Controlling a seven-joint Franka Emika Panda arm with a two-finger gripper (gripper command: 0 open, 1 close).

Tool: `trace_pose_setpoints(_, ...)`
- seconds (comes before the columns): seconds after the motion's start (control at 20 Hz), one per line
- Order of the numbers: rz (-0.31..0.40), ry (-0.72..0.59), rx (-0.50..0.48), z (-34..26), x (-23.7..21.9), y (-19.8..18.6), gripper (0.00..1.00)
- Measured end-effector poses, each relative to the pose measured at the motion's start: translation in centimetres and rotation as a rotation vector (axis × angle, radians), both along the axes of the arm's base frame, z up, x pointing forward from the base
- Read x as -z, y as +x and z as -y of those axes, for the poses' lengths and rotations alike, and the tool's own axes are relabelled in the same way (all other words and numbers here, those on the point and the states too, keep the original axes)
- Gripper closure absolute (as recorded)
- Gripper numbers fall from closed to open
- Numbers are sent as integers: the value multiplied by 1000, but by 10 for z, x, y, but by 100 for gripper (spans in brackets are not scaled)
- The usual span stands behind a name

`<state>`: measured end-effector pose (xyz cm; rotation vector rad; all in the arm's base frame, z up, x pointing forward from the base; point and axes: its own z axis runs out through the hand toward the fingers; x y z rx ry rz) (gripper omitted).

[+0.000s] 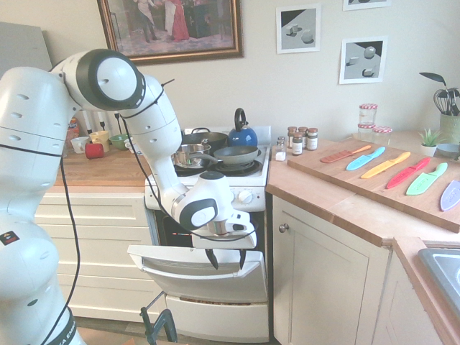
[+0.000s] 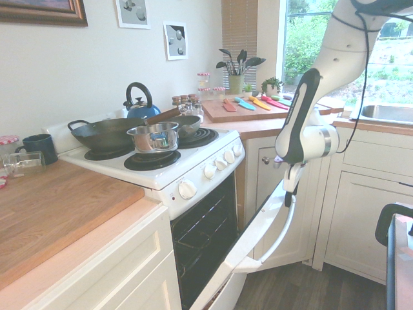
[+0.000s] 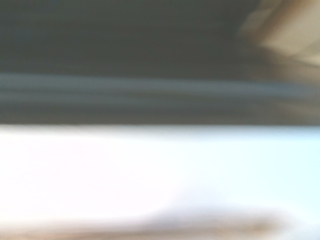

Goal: Open the oven

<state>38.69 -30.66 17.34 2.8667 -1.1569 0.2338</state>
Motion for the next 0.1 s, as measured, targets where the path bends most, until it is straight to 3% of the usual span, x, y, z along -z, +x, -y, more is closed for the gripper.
trace_pose_setpoints(0.1, -6, -10, -30, 14, -43, -6, 0)
